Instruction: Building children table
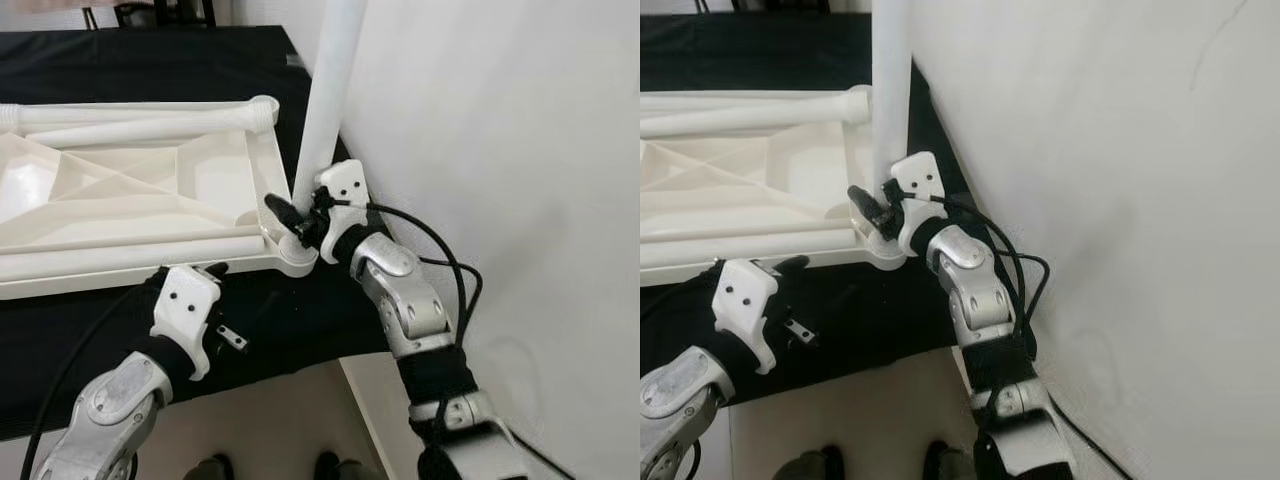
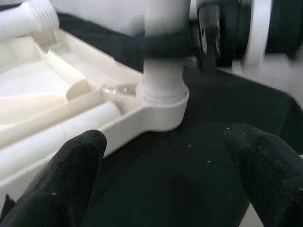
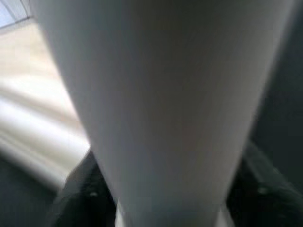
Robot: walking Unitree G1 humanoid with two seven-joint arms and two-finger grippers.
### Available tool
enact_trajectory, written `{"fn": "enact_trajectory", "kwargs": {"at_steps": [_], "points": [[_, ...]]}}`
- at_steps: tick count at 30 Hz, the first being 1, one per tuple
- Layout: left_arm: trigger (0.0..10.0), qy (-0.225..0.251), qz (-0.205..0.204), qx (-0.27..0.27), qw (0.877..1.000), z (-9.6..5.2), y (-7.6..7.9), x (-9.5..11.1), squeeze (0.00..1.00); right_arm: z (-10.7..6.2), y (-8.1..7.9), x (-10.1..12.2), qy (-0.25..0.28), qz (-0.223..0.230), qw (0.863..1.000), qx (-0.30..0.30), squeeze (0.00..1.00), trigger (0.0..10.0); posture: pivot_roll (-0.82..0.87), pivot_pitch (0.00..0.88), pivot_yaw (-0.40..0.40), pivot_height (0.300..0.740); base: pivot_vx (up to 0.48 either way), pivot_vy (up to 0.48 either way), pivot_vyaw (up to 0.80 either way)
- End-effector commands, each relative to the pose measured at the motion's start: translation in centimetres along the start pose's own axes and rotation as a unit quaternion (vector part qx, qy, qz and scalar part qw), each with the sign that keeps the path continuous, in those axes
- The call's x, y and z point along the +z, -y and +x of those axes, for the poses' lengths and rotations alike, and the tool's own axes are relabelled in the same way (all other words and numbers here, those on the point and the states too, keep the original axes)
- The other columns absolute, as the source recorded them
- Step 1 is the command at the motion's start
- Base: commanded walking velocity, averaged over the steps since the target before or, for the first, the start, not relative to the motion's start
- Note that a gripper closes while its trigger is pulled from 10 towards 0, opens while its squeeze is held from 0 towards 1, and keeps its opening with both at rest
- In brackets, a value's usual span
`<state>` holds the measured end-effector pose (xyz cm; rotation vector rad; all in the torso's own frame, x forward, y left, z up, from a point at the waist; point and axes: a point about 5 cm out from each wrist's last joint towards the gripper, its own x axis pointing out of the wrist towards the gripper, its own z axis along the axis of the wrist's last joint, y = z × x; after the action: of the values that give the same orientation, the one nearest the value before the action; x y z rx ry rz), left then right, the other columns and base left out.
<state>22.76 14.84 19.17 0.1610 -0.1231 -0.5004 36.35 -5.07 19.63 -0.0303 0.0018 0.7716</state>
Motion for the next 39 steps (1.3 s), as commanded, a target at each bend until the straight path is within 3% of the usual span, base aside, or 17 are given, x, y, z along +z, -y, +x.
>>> {"fn": "enact_trajectory", "kwargs": {"at_steps": [1,3,5,9,10,13,16,18,19,20,27,30,34,35,37,38,39], "points": [[10.0,-0.011,-0.01,-0.013,1.0,0.0,0.5,-0.4,0.0,0.5,-0.5,1.9,0.04,-0.01,0.998,0.057,1.0,10.0,0.16,0.275,-0.13,0.74,0.0,0.0,0.0],[10.0,-0.011,-0.011,-0.017,1.0,0.1,0.7,-0.4,0.0,0.5,-0.5,2.8,0.053,-0.014,0.996,0.076,1.0,10.0,0.16,0.272,-0.134,0.74,0.0,0.0,0.0],[10.0,-0.011,-0.012,-0.02,1.0,0.1,0.9,-0.5,0.0,0.4,-0.3,4.3,0.067,-0.038,0.989,0.13,0.0,10.0,0.17,0.267,-0.14,0.74,0.0,0.0,0.0],[10.0,-0.01,-0.012,-0.02,1.0,0.1,0.9,-0.4,0.0,0.3,-0.3,5.3,0.074,-0.065,0.978,0.184,0.0,10.0,0.17,0.266,-0.144,0.74,0.0,0.0,0.0],[10.0,-0.011,-0.011,-0.018,1.0,0.1,0.9,-0.4,0.0,0.1,-0.5,5.6,0.074,-0.086,0.959,0.26,0.0,10.0,0.18,0.261,-0.151,0.74,0.0,0.0,0.0],[10.0,-0.011,-0.011,-0.018,1.0,0.0,0.9,-0.5,0.0,0.0,-0.5,5.7,0.072,-0.092,0.952,0.285,0.0,10.0,0.18,0.261,-0.151,0.74,0.0,0.0,0.0],[10.0,-0.013,-0.012,-0.022,1.0,0.0,1.1,-0.5,0.0,0.1,-0.5,5.6,0.056,-0.11,0.934,0.336,0.0,10.0,0.19,0.261,-0.152,0.74,0.0,0.0,0.0],[10.0,-0.014,-0.013,-0.024,1.0,0.0,1.2,-0.5,0.0,0.3,-0.4,5.7,0.051,-0.115,0.932,0.339,0.0,9.6,0.19,0.262,-0.152,0.74,0.0,0.0,0.0],[10.0,-0.014,-0.014,-0.026,0.999,0.0,1.2,-0.5,0.0,0.4,-0.4,5.8,0.048,-0.118,0.932,0.338,0.0,3.2,0.19,0.265,-0.153,0.74,0.0,0.0,0.0],[10.0,-0.015,-0.016,-0.03,0.999,0.0,1.3,-0.5,0.0,0.6,-0.3,5.9,0.047,-0.119,0.933,0.336,0.0,0.0,0.19,0.265,-0.153,0.74,0.0,0.0,0.0],[10.0,-0.02,-0.019,-0.04,0.999,-0.3,1.6,-0.6,0.0,0.9,0.4,5.8,0.038,-0.126,0.942,0.31,0.0,0.0,0.19,0.274,-0.159,0.74,0.0,0.0,0.0],[10.0,-0.021,-0.018,-0.036,0.999,-0.4,1.5,-0.6,0.0,0.6,1.0,5.1,0.035,-0.121,0.95,0.285,0.0,0.0,0.18,0.279,-0.161,0.74,0.0,0.0,0.0],[10.0,-0.023,-0.018,-0.032,0.999,-0.5,1.4,-0.6,0.0,-0.4,2.3,3.1,0.026,-0.083,0.971,0.225,0.0,0.0,0.17,0.286,-0.159,0.74,0.0,0.0,0.0],[10.0,-0.024,-0.018,-0.032,0.999,-0.6,1.4,-0.7,0.0,-0.7,2.4,1.9,0.014,-0.077,0.981,0.177,0.0,0.0,0.16,0.288,-0.158,0.74,0.0,0.0,0.0],[10.0,-0.025,-0.019,-0.031,0.999,-0.7,1.3,-0.8,0.0,-0.9,2.5,1.1,0.007,-0.074,0.987,0.143,0.0,0.0,0.16,0.288,-0.158,0.74,0.0,0.0,0.0],[10.0,-0.028,-0.016,-0.032,0.999,-0.8,1.3,-0.8,0.0,-0.9,3.7,0.7,0.002,-0.063,0.997,-0.054,0.0,0.0,0.17,0.297,-0.165,0.74,0.0,0.0,0.0],[10.0,-0.028,-0.018,-0.032,0.999,-0.8,1.2,-0.7,0.0,-1.4,1.5,-1.3,-0.029,-0.003,0.995,-0.097,0.0,0.0,0.17,0.301,-0.151,0.74,0.0,0.0,0.0]]}}
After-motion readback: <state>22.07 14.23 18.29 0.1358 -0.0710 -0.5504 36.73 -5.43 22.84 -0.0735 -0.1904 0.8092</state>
